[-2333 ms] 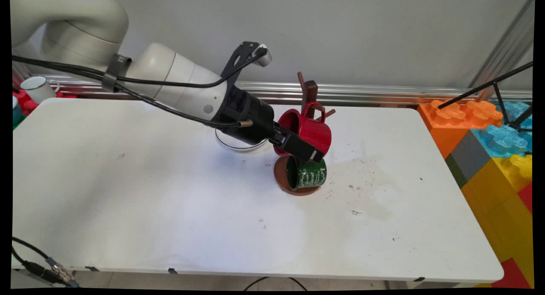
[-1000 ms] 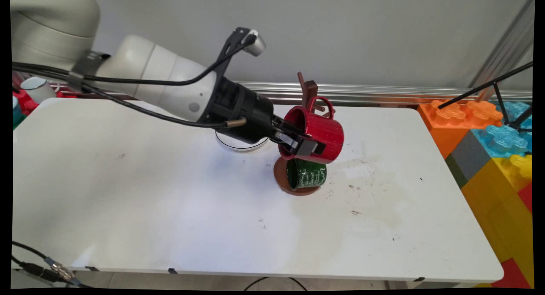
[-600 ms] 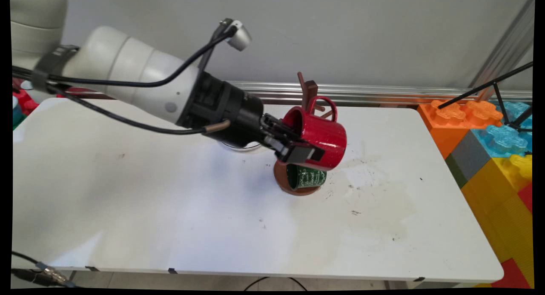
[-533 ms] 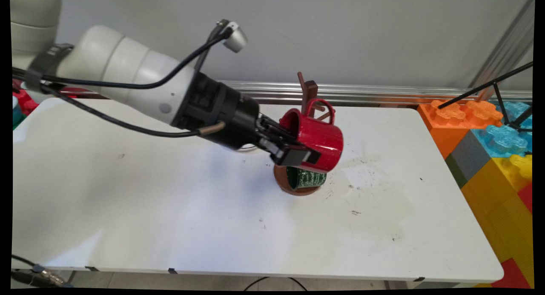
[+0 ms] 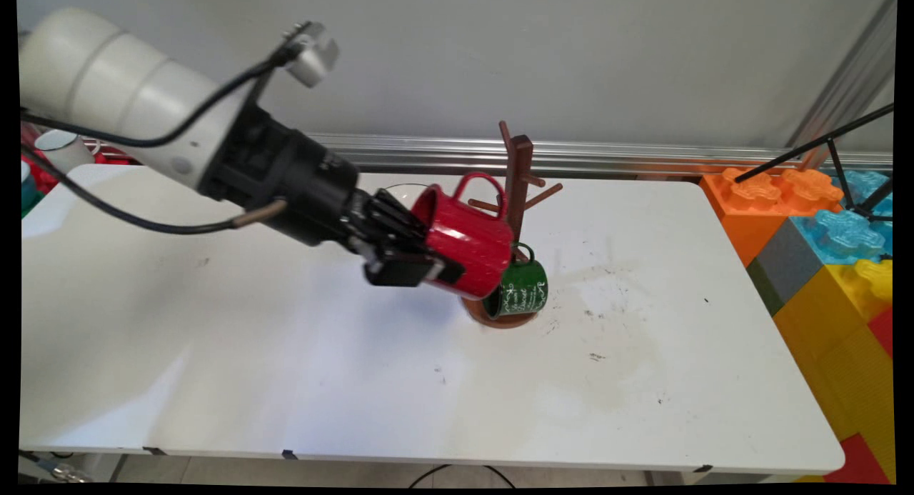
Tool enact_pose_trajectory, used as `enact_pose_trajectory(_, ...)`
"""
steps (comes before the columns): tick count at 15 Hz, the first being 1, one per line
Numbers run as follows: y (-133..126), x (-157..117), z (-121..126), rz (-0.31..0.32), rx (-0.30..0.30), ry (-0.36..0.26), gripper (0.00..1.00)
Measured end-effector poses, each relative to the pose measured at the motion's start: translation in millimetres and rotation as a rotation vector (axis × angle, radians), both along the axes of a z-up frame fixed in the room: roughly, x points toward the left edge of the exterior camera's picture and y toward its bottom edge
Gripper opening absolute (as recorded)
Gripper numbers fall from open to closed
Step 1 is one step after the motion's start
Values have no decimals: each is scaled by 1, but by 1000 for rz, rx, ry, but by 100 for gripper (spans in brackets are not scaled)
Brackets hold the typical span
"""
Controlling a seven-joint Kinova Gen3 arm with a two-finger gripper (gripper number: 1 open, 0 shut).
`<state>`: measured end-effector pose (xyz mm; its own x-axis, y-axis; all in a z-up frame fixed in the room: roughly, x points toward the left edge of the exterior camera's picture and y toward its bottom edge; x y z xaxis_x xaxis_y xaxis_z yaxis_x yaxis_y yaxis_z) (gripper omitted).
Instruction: Place the picked object on the table
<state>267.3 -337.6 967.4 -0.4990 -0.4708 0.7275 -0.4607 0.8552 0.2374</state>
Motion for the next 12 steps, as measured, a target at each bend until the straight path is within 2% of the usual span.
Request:
enact_pose_trajectory(3, 6, 24, 8, -61, -20, -61, 0)
enact_pose_trajectory(6, 7, 48, 12, -106, -41, -157, 0)
enact_pose_trajectory(12, -11, 74, 5, -180, -75, -353, 0)
